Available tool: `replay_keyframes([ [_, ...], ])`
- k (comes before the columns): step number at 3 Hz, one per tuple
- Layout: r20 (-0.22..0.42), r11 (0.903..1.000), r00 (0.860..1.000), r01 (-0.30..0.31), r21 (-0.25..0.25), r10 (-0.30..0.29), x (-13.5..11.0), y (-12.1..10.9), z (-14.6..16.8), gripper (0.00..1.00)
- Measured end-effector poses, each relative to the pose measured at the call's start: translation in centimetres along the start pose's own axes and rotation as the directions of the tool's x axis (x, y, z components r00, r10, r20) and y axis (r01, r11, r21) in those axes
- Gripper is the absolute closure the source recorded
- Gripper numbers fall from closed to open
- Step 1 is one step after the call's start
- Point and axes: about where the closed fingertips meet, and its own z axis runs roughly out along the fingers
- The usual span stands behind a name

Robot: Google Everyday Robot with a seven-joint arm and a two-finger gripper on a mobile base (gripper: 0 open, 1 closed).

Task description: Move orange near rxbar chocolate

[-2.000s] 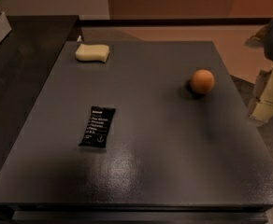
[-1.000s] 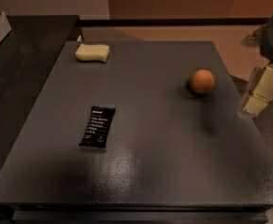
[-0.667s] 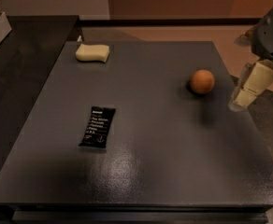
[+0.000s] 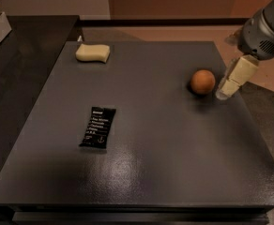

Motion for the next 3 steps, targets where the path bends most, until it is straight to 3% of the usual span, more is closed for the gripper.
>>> replay_keyframes([
  [1, 0.025, 0.9998, 1.0, -0.016, -0.01, 0.016, -0.2, -1.5, 2.1, 0.0],
  [3, 0.059, 0.9978, 0.998, -0.034, -0.056, 0.037, -0.7, -2.2, 6.2, 0.0],
])
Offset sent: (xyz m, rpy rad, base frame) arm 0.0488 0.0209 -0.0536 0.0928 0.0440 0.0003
